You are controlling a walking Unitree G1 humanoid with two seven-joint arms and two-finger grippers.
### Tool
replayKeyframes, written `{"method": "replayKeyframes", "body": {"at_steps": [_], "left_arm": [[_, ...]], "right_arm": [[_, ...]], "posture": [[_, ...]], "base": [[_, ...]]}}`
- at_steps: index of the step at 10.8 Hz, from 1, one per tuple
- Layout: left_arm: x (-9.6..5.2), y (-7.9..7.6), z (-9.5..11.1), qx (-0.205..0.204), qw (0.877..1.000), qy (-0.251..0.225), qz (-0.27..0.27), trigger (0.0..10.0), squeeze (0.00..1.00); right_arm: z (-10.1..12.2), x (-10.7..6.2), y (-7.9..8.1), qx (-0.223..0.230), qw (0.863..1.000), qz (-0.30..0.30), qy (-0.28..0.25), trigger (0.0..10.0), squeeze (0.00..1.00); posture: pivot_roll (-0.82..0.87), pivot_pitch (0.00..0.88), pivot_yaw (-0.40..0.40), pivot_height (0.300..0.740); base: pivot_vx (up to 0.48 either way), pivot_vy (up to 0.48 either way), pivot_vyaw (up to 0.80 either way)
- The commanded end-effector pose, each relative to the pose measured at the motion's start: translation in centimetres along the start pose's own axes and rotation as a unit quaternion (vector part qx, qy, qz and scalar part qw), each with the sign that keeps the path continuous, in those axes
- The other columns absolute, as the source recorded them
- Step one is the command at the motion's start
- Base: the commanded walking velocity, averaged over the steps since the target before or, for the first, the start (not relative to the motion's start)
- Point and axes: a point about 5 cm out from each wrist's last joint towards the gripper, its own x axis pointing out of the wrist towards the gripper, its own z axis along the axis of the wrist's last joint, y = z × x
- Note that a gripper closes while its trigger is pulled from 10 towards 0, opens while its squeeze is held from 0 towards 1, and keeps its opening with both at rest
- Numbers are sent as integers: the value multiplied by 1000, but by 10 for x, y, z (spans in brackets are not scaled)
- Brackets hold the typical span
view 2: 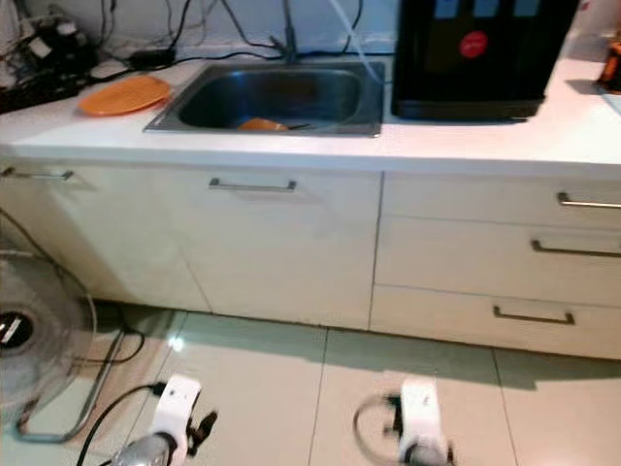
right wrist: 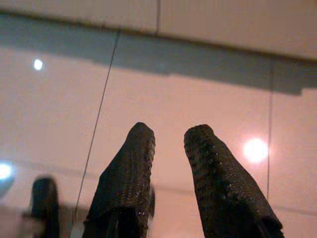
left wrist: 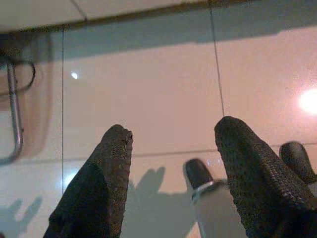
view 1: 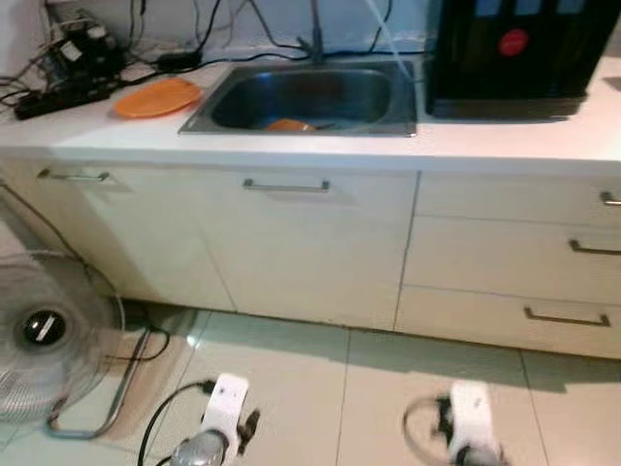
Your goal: Kitchen organization
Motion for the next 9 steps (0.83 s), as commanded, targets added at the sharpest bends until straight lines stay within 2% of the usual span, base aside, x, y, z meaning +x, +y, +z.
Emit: {"method": "replayKeyframes", "body": {"at_steps": [1,5,7,9], "left_arm": [[-2,6,-9,-5,1000,19,15,10000,0],[-3,9,-9,-22,999,22,26,10000,0],[-3,11,-10,-26,999,23,30,10000,0],[-4,13,-11,-29,999,25,34,10000,0]], "right_arm": [[-9,-2,4,-3,1000,13,24,10000,0],[-11,-2,11,-6,999,35,32,10000,0],[-13,-3,10,8,999,29,37,10000,0],[-14,-3,10,5,999,29,41,10000,0]], "posture": [[-18,43,129,740],[-18,58,129,740],[-14,62,130,740],[-14,64,130,740]], "base": [[0,0,0],[0,0,0],[0,255,0],[0,300,-800]]}}
